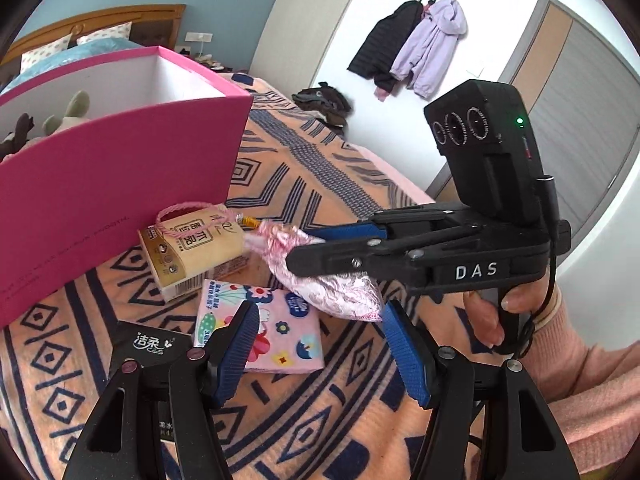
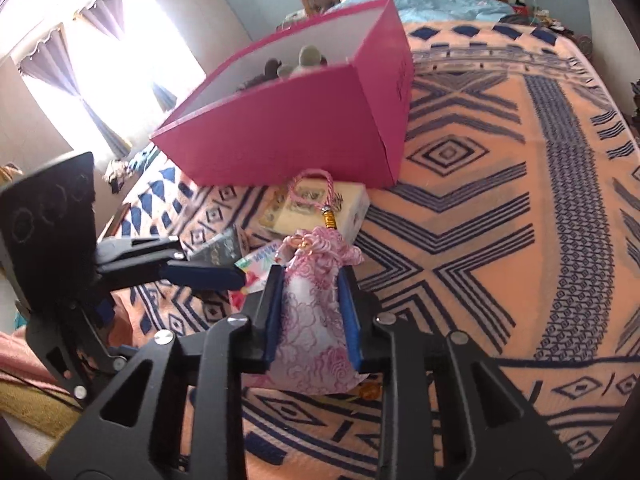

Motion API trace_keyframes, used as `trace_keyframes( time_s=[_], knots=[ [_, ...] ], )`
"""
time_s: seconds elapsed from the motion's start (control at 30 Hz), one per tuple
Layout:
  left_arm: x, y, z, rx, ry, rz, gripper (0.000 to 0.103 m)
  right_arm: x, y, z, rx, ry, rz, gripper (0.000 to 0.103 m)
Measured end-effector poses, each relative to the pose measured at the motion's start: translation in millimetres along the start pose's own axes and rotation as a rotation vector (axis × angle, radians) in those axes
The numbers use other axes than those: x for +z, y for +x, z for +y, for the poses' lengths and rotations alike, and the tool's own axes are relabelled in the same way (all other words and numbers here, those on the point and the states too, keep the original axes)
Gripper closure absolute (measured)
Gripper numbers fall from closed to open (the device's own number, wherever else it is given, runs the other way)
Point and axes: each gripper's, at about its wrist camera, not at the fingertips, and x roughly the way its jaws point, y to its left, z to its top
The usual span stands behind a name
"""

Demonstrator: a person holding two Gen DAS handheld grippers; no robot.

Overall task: Organize objects
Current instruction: 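Lift the pink pouch with the right tool and carry it toward the box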

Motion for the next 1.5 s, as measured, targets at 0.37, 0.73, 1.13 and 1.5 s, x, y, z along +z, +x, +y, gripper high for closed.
trace_keyframes(
  time_s=[0.37, 0.73, 1.13, 1.5],
  knots=[
    [2.3, -12.2, 7.3, -0.005, -0.034, -0.034, 0.034, 20.3, 3.0, 32.5, -0.038, 0.031, -0.121, 0.074],
    [-6.0, -3.9, 48.5, 0.023, -0.162, 0.001, 0.067, 26.4, 23.3, 25.5, -0.004, 0.035, -0.061, 0.056],
    [-10.0, 1.5, 47.6, 0.021, -0.157, 0.013, 0.065, 35.5, 52.1, 6.2, 0.102, 0.036, 0.064, 0.066],
    [-6.4, -16.6, 31.2, -0.008, -0.100, -0.050, 0.065, 29.3, 14.5, 28.9, 0.106, -0.035, -0.057, 0.072]
  ],
)
